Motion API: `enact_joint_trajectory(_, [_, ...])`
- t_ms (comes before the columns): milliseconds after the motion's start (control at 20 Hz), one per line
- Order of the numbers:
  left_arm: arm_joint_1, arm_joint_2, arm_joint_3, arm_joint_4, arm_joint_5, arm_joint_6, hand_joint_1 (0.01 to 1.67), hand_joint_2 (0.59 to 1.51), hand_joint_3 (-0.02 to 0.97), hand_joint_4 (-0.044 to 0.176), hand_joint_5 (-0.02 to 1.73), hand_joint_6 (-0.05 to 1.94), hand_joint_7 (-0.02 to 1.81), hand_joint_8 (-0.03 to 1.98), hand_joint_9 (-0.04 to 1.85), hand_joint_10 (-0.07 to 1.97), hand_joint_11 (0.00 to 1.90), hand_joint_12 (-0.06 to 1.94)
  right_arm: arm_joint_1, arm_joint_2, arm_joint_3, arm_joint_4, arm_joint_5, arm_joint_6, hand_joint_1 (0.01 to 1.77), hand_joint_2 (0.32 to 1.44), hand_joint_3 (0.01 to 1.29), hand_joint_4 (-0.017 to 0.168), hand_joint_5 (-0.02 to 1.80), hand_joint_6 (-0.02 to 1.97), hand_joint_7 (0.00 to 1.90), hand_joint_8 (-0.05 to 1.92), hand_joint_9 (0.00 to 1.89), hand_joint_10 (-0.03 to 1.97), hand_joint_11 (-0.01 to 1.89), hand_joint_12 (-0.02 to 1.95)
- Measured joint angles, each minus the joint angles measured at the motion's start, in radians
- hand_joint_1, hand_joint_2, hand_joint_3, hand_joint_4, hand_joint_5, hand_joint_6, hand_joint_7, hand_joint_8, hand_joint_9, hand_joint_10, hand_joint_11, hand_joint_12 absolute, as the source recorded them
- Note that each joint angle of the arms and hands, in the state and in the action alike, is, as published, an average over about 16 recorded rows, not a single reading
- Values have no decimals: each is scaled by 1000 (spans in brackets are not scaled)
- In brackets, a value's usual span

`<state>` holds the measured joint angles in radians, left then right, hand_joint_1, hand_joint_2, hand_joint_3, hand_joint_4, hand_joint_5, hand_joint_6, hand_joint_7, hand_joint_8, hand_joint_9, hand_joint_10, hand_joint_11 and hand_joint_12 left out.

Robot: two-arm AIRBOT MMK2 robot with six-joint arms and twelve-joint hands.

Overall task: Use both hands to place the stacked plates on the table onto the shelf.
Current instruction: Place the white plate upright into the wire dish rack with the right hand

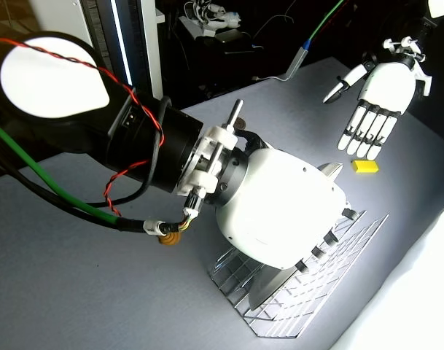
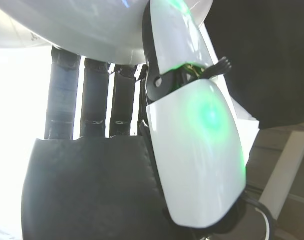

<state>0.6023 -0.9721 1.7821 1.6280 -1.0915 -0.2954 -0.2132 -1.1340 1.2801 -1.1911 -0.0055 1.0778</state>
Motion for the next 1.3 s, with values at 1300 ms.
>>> enact_joint_trajectory(1300, [-6,-3,0,8,0,2,15,1163,22,2,43,19,109,0,88,12,23,6,-79,-42,44,2,34,-52,1260,1089,11,-6,774,872,983,515,955,648,724,1309])
